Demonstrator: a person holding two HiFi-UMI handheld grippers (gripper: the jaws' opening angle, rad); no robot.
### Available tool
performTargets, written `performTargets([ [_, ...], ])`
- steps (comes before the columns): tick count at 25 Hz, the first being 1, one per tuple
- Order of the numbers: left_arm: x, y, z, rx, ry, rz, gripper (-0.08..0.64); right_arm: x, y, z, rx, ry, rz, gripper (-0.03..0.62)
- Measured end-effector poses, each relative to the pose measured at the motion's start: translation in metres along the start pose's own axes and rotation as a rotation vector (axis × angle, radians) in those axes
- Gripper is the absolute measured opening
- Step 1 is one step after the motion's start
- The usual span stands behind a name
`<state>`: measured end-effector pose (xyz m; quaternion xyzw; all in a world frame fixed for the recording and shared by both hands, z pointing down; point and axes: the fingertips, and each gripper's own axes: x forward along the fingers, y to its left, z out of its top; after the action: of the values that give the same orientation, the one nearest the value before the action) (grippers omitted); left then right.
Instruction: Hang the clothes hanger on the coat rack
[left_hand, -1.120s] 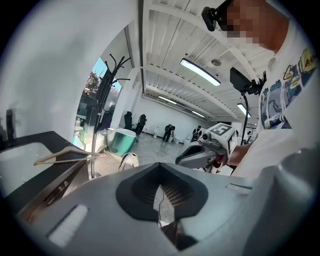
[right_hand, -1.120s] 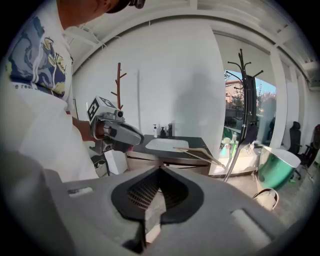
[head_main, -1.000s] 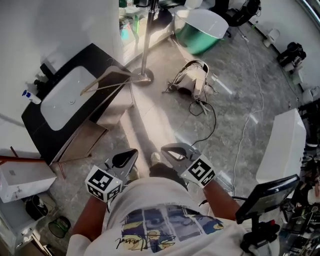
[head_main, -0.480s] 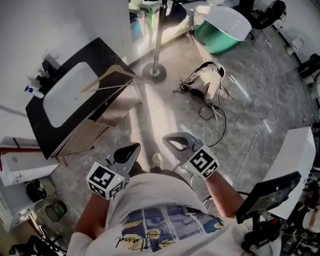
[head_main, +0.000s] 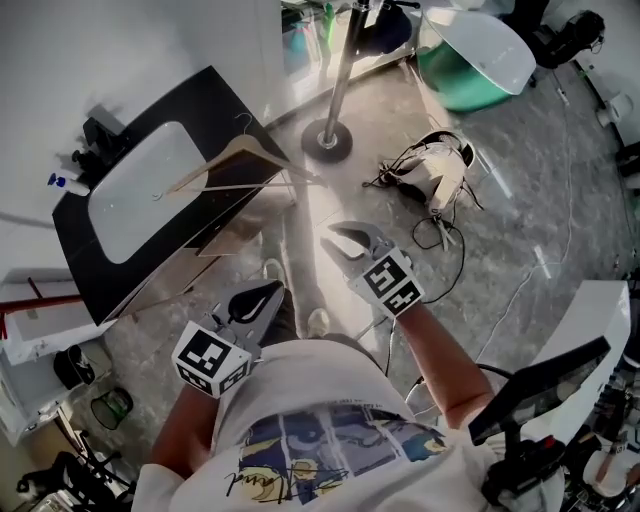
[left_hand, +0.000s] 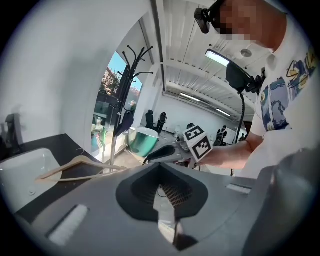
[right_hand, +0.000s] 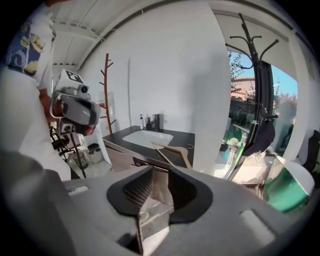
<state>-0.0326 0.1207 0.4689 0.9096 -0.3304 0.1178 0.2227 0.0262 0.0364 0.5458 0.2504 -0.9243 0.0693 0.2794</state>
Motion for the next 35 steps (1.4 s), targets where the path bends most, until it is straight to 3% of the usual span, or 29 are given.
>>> performTargets([
  [6, 0.008, 0.067, 0.026, -0.005, 0.011, 0.009, 0.002, 0.098, -0.07, -0.008, -0.051, 0.159, -0.041, 0.126],
  [11, 0.008, 0.117, 0.043, -0.007, 0.02, 0.005, 0.002, 0.169, -0.109, -0.039, -0.101, 0.33, -0.042, 0.158],
  [22, 0.016, 0.182, 0.05, -0.029, 0.057, -0.032, 0.002, 0.243, -0.127, -0.099, -0.021, 0.592, 0.093, 0.184],
  [24, 0.016, 0.19, 0.051, -0.033, 0.056, -0.039, 0.002, 0.245, -0.121, -0.101, 0.006, 0.632, 0.137, 0.122],
  [25, 0.017, 0.193, 0.052, -0.036, 0.054, -0.042, 0.002, 0.245, -0.118, -0.1, 0.011, 0.638, 0.155, 0.08],
  [28, 0.016, 0.201, 0.055, -0.04, 0.044, -0.05, 0.002, 0.243, -0.114, -0.097, 0.02, 0.639, 0.159, 0.077],
  [31, 0.018, 0.206, 0.057, -0.038, 0.032, -0.062, 0.002, 0.229, -0.123, -0.096, 0.026, 0.632, 0.086, 0.074],
  [35, 0.021, 0.206, 0.057, -0.029, 0.027, -0.087, 0.002, 0.206, -0.134, -0.069, 0.007, 0.537, -0.014, 0.071],
])
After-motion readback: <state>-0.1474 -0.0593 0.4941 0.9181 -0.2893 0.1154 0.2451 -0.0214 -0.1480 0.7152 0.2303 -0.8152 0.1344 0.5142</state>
